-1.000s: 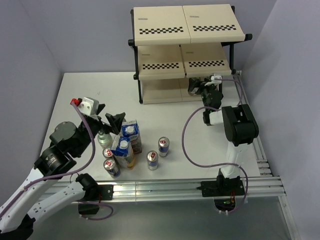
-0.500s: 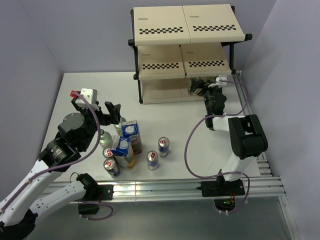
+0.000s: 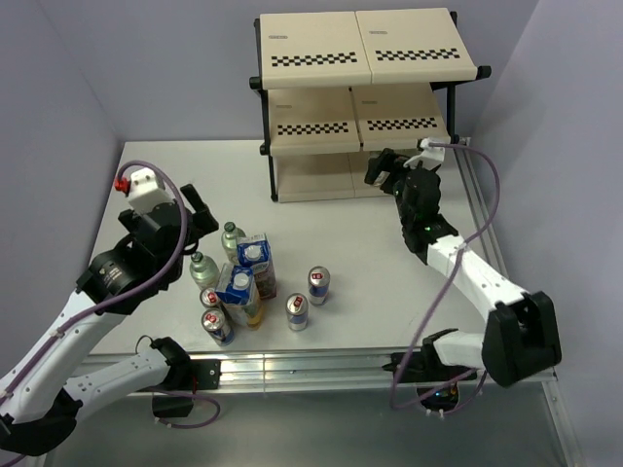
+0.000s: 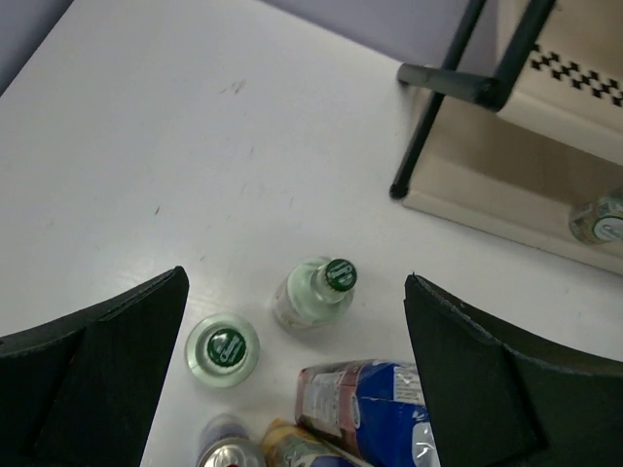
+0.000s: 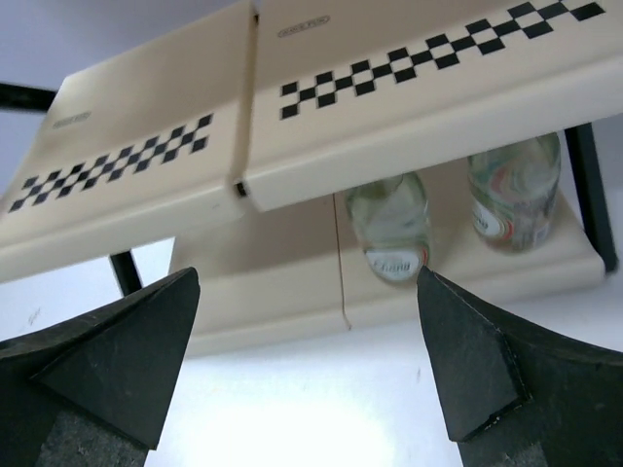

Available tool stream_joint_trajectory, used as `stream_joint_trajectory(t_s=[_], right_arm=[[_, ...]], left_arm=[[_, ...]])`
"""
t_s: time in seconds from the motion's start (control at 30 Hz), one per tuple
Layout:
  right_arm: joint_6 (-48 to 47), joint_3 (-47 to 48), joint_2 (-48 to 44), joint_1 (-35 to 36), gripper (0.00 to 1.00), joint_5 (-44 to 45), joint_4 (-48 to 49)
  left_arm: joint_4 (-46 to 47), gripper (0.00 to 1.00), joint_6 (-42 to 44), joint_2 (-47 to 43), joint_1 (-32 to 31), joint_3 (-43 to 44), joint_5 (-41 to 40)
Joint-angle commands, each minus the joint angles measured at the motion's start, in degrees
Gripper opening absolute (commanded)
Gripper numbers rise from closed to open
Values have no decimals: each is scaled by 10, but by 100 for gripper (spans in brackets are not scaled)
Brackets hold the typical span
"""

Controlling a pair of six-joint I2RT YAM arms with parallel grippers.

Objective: Place and organize the beverage onto the shelf
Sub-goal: Place the drink on the shelf, then pick up the drink from the center of the board.

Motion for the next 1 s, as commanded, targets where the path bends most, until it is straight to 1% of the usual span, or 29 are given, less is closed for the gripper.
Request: stream_joint_trajectory(t_s=[0.0, 0.1, 0.2, 0.23, 0.27, 0.33, 0.37, 0.4, 0.47, 0.57, 0.6, 0.63, 0.73, 0.77, 0.83, 0.87, 0.93, 0.97], right_arm=[[-2, 44, -76, 48, 100, 128, -203], [3, 46, -133, 84, 100, 139, -249], [53, 46, -181, 88, 100, 112, -280], [70, 46, -193, 88, 100, 94, -282], [75, 39, -215, 88, 100, 57, -278], [63, 22, -239, 88, 100, 3, -241], [57, 3, -259, 88, 100, -40, -215], [55, -5, -268, 88, 100, -53, -208], [55, -24, -284, 88, 100, -69, -194], [42, -19, -281, 88, 100, -94, -200], [42, -15, -273, 88, 100, -106, -208], [40, -11, -268, 88, 100, -112, -212], [38, -10, -259, 88, 100, -119, -217], [36, -14, -258, 88, 100, -119, -216], [36, -20, -260, 88, 99, -119, -212], [36, -22, -260, 88, 99, -119, -211], [35, -25, -261, 88, 99, -117, -211], [34, -26, -261, 88, 99, -116, -210]], left_arm=[[-94, 99, -117, -10, 3, -2, -42], [-115, 99, -147, -8, 13, -24, -32], [-102, 100, -153, -2, 26, -59, -12], [-94, 100, -151, 0, 32, -66, -1], [-78, 100, -146, 4, 39, -73, 18], [-62, 99, -140, 15, 65, -91, 41], [-50, 100, -138, 19, 73, -95, 63], [-45, 100, -138, 23, 90, -104, 72], [-37, 99, -146, 25, 102, -115, 80], [-11, 97, -134, 30, 120, -151, 104], [7, 95, -130, 39, 133, -165, 131], [15, 94, -126, 42, 138, -169, 142], [28, 84, -126, 57, 142, -176, 158], [28, 78, -125, 60, 142, -176, 157], [22, 70, -123, 66, 143, -178, 147], [19, 60, -124, 70, 142, -176, 143], [11, 50, -125, 72, 142, -176, 138], [11, 46, -125, 70, 142, -176, 138]])
